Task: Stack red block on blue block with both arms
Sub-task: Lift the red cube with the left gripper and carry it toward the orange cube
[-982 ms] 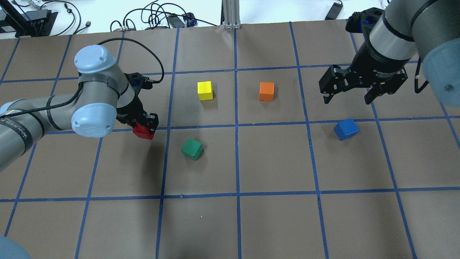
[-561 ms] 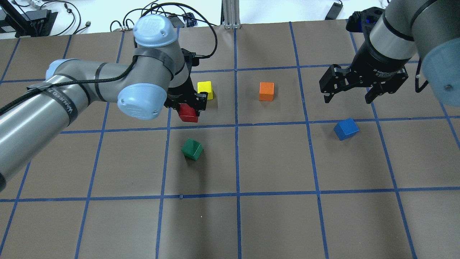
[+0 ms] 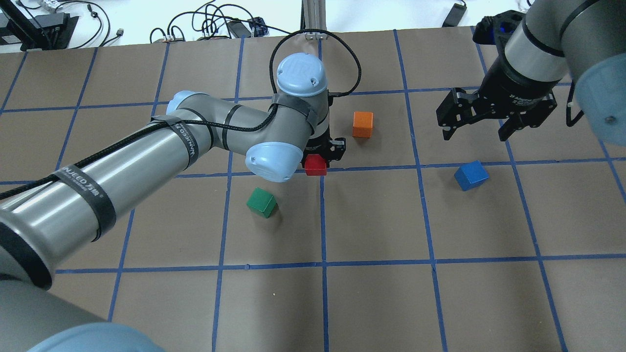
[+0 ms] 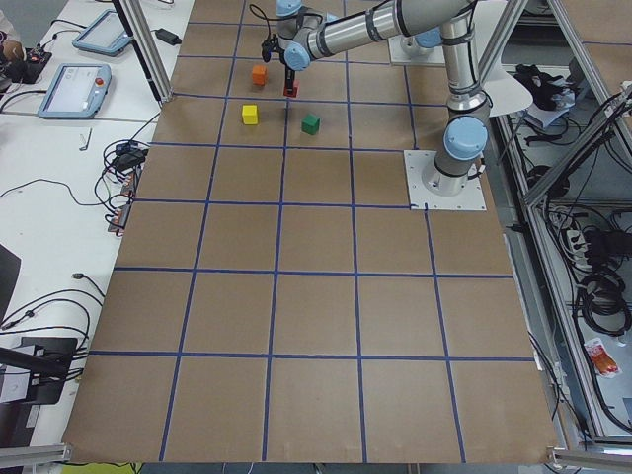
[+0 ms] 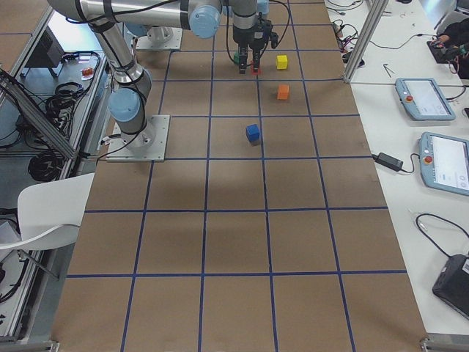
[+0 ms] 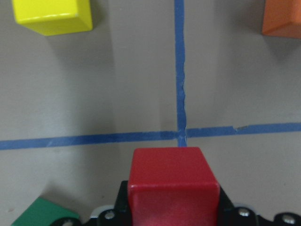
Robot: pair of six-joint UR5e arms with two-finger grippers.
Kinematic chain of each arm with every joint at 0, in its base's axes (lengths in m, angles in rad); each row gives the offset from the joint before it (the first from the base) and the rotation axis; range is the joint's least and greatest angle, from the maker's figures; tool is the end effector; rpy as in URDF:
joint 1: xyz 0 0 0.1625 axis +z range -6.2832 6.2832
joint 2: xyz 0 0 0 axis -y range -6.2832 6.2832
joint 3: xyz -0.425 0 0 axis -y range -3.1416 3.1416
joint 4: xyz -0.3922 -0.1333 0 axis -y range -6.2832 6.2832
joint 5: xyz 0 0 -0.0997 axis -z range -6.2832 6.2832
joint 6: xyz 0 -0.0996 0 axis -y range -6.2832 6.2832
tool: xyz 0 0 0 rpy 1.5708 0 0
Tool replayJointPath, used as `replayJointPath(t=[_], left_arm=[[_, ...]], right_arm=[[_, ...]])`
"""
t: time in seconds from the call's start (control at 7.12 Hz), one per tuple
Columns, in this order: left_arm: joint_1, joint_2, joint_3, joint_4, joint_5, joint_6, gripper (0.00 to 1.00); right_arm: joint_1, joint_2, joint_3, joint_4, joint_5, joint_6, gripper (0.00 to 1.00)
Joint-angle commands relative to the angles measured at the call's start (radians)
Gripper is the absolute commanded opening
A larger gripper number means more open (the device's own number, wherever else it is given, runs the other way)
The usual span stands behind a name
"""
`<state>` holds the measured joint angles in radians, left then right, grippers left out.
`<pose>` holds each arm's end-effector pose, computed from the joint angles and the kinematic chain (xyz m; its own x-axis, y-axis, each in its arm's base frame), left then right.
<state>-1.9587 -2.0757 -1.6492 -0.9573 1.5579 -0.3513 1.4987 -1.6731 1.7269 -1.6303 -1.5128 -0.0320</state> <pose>-0.3650 -0.5375 0.2219 -0.9991 0.0370 0.0225 0.0365 0.9990 -0.0239 0.1064 -0.4573 0.4653 -0.9975 0.0396 -0.0578 0.0401 0.9992 -0.0076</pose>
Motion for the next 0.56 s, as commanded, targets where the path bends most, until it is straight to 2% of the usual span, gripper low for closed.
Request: replayJointPath(t=[0.0, 0.14, 0.28, 0.42], left_arm=[[-0.003, -0.058, 0.018, 0.032, 0.001, -0.003, 0.33], [-0.003, -0.069, 0.020, 0.055, -0.001, -0.003, 0.89], [-0.003, -0.064, 0.020, 0.063, -0.010, 0.005, 1.00], [0.006, -0.034, 0.020, 0.060, -0.037, 0.014, 1.00]], right_arm=[[-0.005, -0.005, 0.005, 0.010, -0.030, -0.005, 1.00], [-0.002, -0.007, 0.008, 0.006, -0.061, -0.009, 1.00], [-0.003, 0.001, 0.013, 0.018, -0.058, -0.019, 1.00], [0.001, -0.013, 0.011, 0.061, -0.058, -0.041, 1.00]])
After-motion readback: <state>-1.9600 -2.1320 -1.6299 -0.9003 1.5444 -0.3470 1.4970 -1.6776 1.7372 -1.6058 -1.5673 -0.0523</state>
